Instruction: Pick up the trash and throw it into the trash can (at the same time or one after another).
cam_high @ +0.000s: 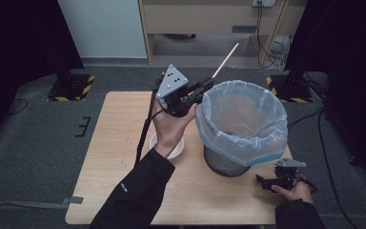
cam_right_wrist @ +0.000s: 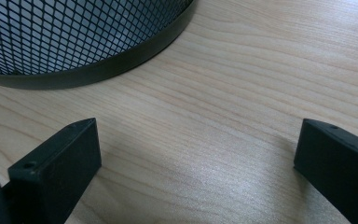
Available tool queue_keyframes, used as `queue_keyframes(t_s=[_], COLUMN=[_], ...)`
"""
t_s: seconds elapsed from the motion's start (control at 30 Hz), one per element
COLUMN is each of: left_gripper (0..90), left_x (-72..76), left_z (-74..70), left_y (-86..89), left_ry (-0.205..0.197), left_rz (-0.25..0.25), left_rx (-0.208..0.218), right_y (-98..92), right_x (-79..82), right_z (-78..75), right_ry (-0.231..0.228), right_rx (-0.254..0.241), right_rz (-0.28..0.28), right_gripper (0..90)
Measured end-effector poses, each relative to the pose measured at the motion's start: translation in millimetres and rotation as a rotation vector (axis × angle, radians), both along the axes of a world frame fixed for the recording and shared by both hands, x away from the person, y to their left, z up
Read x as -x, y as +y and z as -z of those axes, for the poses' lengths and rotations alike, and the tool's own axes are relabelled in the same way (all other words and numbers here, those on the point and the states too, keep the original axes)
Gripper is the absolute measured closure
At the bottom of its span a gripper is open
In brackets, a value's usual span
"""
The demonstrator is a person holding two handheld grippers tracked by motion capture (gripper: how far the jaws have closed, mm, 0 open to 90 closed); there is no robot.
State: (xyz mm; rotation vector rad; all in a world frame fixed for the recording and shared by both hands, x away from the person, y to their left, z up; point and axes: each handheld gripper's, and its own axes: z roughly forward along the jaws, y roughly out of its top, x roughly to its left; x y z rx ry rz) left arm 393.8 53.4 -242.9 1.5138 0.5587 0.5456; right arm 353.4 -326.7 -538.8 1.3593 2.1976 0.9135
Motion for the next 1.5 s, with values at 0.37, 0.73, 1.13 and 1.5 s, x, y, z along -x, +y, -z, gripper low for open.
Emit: queue_keyframes(t_s=[0.37,0.73,1.13,1.5], left_gripper=[85.3,85.3,85.3,56.3], left_x=[-4.2,-12.8,-24.5,-27.7], left_z=[0.2,5.7,18.1,20.2], left_y=[-32.0,-57.7,-71.8,-69.6], left_ry=[-0.004,-0.008,0.021,0.049], left_rz=[0.046,0.059,0.080,0.108], left_rx=[-0.012,-0.041,-0.083,-0.103], right_y=[0.0,0.1,0.0,0.1], right_x=[-0.3,-0.6,-0.7,-0.9], right_z=[0.2,0.2,0.2,0.2], right_ry=[-0.006,-0.005,-0.006,-0.006], right_rx=[0.000,-0.001,0.001,0.000], right_rz=[0.000,-0.001,-0.004,-0.006], right_gripper=[0.8,0.8,0.8,0.8])
